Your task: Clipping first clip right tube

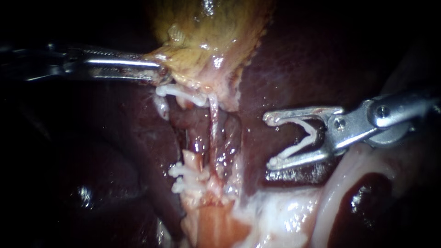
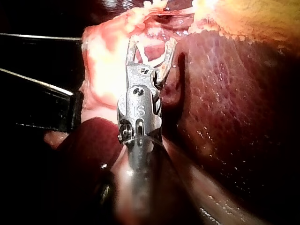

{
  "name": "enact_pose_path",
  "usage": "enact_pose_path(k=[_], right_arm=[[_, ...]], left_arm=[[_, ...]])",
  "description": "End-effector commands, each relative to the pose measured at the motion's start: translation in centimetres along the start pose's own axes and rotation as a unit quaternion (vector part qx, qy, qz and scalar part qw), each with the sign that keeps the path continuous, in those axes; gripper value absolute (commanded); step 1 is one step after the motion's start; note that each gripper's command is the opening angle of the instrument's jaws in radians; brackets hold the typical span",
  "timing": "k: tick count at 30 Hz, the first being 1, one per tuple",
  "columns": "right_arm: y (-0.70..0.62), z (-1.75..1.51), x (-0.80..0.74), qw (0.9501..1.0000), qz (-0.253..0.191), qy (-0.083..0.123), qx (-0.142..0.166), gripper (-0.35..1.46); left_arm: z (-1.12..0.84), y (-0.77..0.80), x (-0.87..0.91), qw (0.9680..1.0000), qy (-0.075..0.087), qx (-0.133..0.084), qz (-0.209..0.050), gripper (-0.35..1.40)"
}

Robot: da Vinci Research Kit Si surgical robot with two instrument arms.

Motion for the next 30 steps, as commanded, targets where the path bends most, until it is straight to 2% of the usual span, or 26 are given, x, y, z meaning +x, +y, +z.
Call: enact_pose_path(k=[1, 3, 6, 10, 13, 18, 30], right_arm=[[0.00, 0.00, 0.00, 1.0000, 0.000, 0.000, 0.000, 0.50], [0.00, 0.00, 0.00, 1.0000, 0.000, 0.000, 0.000, 0.50], [0.00, 0.00, 0.00, 1.0000, 0.000, 0.000, 0.000, 0.50], [-0.01, 0.01, 0.00, 1.0000, 0.000, 0.000, 0.000, 0.50], [-0.01, 0.05, 0.02, 1.0000, 0.000, -0.002, 0.000, 0.50], [-0.03, 0.25, 0.03, 1.0000, 0.003, 0.004, 0.008, 0.50], [0.04, 1.13, 0.04, 0.9982, 0.052, 0.017, 0.024, 0.50]], left_arm=[[-0.01, 0.00, 0.00, 1.0000, 0.000, -0.001, 0.000, -0.35], [-0.07, 0.00, 0.05, 1.0000, 0.000, -0.003, -0.001, -0.35], [-0.26, 0.01, 0.27, 0.9999, 0.002, -0.006, -0.010, -0.35], [-0.54, 0.10, 0.58, 0.9996, 0.026, -0.007, -0.002, -0.35], [-0.67, 0.17, 0.71, 0.9993, 0.037, -0.007, 0.006, -0.35], [-0.66, 0.22, 0.70, 0.9993, 0.037, -0.005, 0.007, -0.35], [-0.61, 0.24, 0.65, 0.9992, 0.038, -0.004, 0.008, -0.35]])
